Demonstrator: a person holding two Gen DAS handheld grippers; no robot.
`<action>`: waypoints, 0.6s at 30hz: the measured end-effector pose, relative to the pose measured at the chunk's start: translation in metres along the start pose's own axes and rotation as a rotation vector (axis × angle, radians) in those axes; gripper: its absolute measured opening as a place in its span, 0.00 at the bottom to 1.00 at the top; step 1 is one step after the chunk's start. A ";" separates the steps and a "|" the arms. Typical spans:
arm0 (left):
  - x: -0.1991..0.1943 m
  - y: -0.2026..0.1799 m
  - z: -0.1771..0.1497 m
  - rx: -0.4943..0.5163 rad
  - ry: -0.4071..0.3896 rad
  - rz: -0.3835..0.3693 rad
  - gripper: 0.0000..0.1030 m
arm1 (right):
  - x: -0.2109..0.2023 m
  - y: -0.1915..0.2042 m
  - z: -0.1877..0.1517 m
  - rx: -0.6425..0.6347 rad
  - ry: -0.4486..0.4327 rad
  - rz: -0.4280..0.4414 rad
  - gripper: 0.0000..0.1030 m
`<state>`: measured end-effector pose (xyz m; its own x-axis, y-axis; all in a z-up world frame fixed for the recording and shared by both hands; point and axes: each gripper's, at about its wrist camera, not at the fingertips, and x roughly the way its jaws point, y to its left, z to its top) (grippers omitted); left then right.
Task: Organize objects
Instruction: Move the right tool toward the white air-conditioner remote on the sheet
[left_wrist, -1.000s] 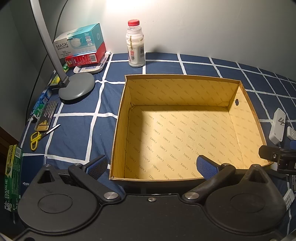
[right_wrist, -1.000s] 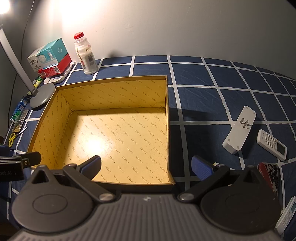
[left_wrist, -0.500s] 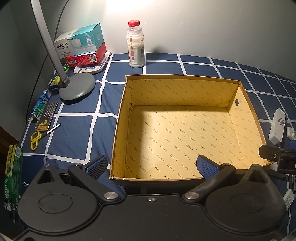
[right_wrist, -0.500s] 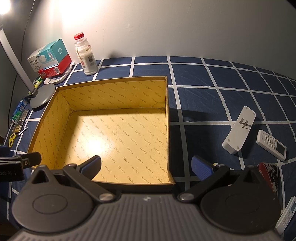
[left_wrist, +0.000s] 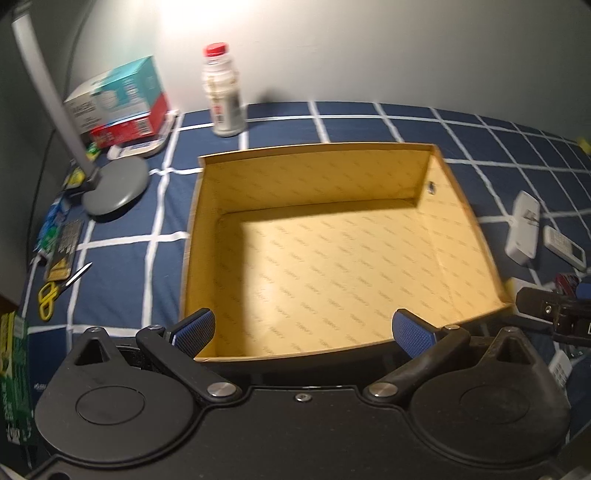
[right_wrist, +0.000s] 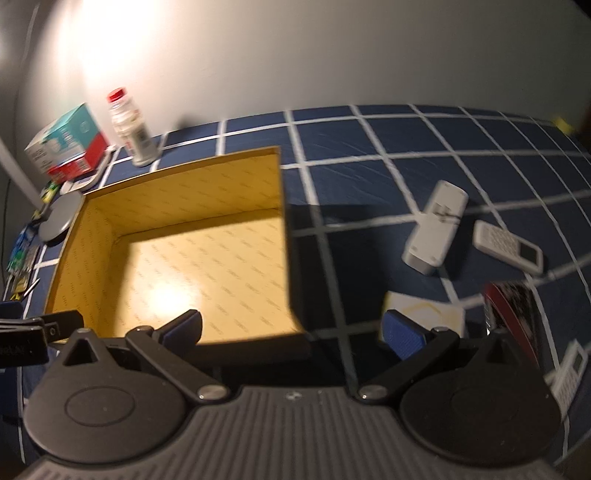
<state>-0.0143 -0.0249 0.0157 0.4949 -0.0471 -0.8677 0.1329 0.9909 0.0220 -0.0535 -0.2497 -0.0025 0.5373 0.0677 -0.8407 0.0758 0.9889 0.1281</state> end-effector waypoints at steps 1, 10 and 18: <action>0.000 -0.005 0.001 0.015 0.000 -0.013 1.00 | -0.003 -0.005 -0.003 0.019 -0.001 -0.013 1.00; 0.004 -0.050 0.000 0.147 0.001 -0.117 1.00 | -0.024 -0.049 -0.027 0.177 -0.025 -0.112 1.00; 0.005 -0.085 0.002 0.216 -0.005 -0.163 1.00 | -0.038 -0.085 -0.039 0.264 -0.040 -0.165 1.00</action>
<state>-0.0212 -0.1101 0.0105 0.4566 -0.2049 -0.8658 0.3908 0.9204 -0.0118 -0.1131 -0.3309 -0.0022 0.5317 -0.1013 -0.8409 0.3778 0.9169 0.1284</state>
